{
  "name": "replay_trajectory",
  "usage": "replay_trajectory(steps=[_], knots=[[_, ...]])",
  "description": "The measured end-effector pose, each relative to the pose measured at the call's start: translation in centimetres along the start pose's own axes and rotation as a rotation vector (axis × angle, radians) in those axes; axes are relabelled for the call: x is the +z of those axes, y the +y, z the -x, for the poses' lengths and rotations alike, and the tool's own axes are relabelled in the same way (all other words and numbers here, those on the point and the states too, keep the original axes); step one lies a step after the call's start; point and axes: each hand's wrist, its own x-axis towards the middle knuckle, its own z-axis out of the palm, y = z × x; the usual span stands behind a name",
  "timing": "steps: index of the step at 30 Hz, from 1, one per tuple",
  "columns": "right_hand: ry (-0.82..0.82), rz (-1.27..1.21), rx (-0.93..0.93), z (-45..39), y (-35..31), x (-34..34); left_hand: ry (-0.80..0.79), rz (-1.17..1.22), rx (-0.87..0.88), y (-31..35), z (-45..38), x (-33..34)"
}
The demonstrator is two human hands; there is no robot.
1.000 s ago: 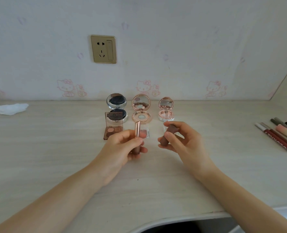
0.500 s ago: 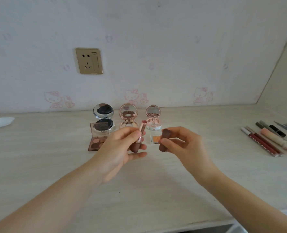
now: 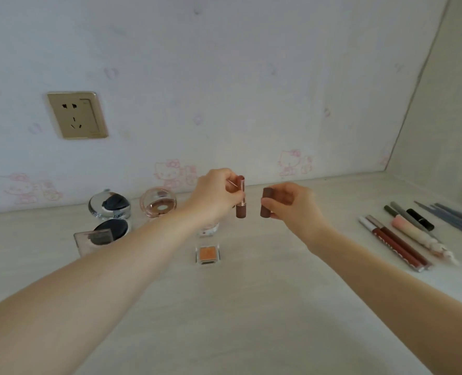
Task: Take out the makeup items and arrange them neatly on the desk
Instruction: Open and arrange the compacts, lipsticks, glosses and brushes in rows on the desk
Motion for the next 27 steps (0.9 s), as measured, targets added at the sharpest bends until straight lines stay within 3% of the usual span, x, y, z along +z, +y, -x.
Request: replay_trajectory(steps=[17,27], knots=[[-0.061,0.239,0.036,-4.8,3.7,3.2,0.04,-0.185,-0.1,-2.9,-3.8,2.7],[-0.053,0.369,0.038,-5.7,4.4,3.5,0.054,-0.285,-0.051,-2.5,-4.0,3.5]])
